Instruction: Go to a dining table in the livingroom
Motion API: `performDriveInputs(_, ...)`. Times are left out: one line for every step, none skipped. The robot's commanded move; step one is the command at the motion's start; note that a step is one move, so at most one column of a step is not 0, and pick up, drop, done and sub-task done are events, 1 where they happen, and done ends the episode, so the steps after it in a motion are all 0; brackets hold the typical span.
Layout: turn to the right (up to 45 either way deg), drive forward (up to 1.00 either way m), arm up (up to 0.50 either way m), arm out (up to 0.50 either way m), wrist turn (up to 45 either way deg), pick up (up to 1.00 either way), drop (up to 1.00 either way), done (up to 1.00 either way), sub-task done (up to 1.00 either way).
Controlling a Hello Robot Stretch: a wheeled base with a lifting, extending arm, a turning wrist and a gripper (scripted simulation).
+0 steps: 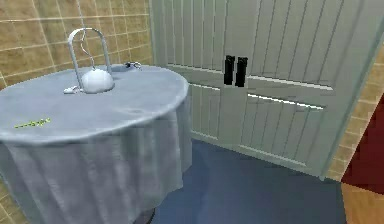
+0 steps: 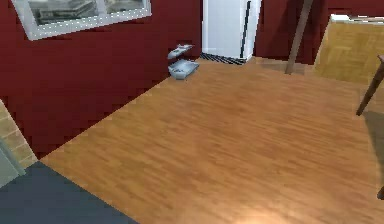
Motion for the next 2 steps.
performDriveInputs(-24.0, 0.00, 0.00, 0.00, 0.0, 0.00, 0.00, 0.00, 0.00)
performDriveInputs(0.0, 0.00, 0.00, 0.00, 0.0, 0.00, 0.00, 1.00, 0.00)
